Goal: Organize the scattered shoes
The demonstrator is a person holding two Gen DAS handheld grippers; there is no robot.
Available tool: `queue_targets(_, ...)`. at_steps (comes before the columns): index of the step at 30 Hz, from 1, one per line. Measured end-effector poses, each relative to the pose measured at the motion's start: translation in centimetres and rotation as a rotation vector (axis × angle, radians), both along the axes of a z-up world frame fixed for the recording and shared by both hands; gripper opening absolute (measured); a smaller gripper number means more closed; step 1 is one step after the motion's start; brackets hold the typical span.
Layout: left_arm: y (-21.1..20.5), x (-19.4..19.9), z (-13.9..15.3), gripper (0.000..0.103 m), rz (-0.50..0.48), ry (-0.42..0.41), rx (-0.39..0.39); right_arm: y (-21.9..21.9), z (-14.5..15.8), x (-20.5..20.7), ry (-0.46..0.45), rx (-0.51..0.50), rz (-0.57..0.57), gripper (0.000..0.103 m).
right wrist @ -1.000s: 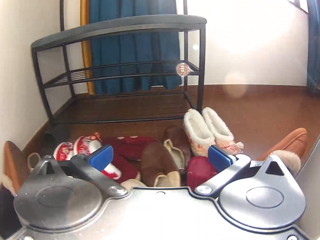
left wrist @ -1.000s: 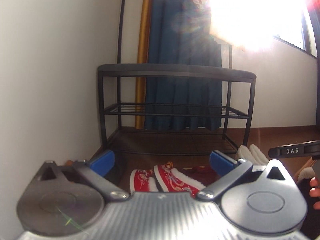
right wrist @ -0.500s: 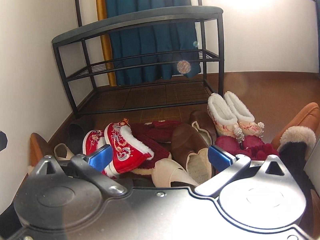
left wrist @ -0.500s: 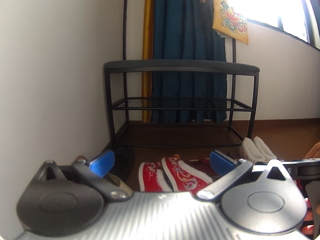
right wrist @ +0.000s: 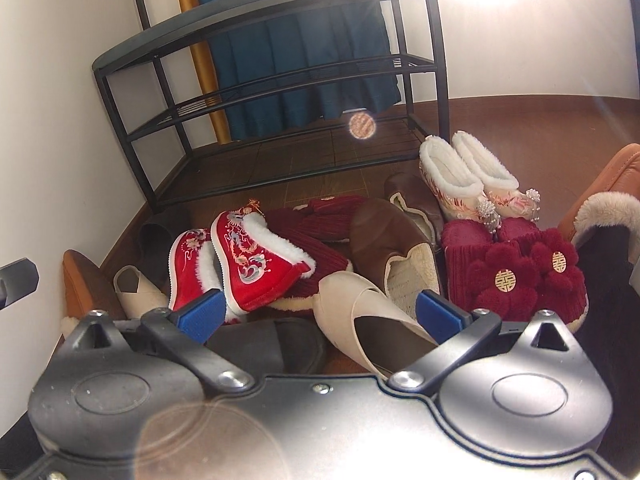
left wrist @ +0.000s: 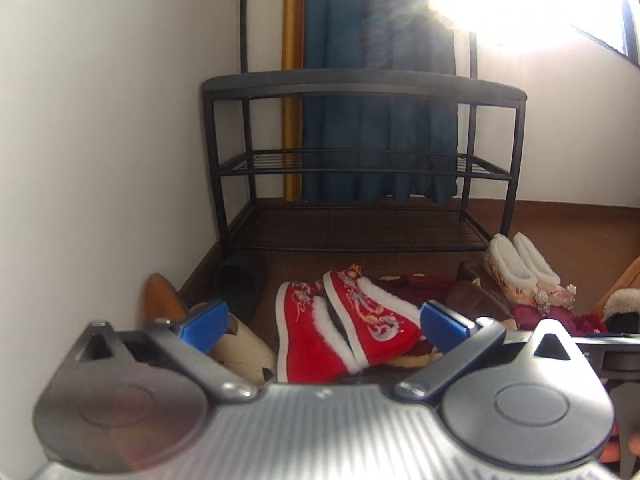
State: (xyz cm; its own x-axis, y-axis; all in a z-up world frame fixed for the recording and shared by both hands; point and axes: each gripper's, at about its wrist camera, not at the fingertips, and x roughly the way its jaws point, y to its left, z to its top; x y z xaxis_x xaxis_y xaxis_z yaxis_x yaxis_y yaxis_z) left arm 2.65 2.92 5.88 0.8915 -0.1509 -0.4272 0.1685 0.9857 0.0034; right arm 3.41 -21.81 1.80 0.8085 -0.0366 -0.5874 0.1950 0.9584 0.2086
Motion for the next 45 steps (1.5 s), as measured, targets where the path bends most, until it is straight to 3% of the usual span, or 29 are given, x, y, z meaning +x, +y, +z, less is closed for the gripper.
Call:
queue_targets(10,1.3,0.4,-0.6,0.103,-0.030,0.012,-0.069,0.3,0.1,0.2,-0.001,0.029,0.001,0.103)
queue_targets(19,1.7,0.7,-0.9,0.103,-0.012,0.009,-0.065,-0.4,-0.1,0.5,-0.003,0.099,-0.020,0.103)
queue_targets(27,1.6,1.0,-1.5,0.103,0.003,-0.001,-0.048,-2.0,0.1,0.1,-0.036,0.233,-0.069,0.103)
queue_targets(35,2.1,0.5,-2.0,0.103,-0.018,-0.053,-0.130,-3.5,0.0,-0.2,-0.062,0.351,-0.115,0.103)
queue_targets(41,1.6,0.7,-2.6,0.103,0.076,-0.063,-0.052,-3.8,-1.0,-0.1,-0.048,0.366,-0.122,0.103)
queue_targets(45,0.4,1.4,-2.8,0.103,0.155,-0.031,0.049,-3.9,-1.0,0.1,-0.047,0.369,-0.124,0.103)
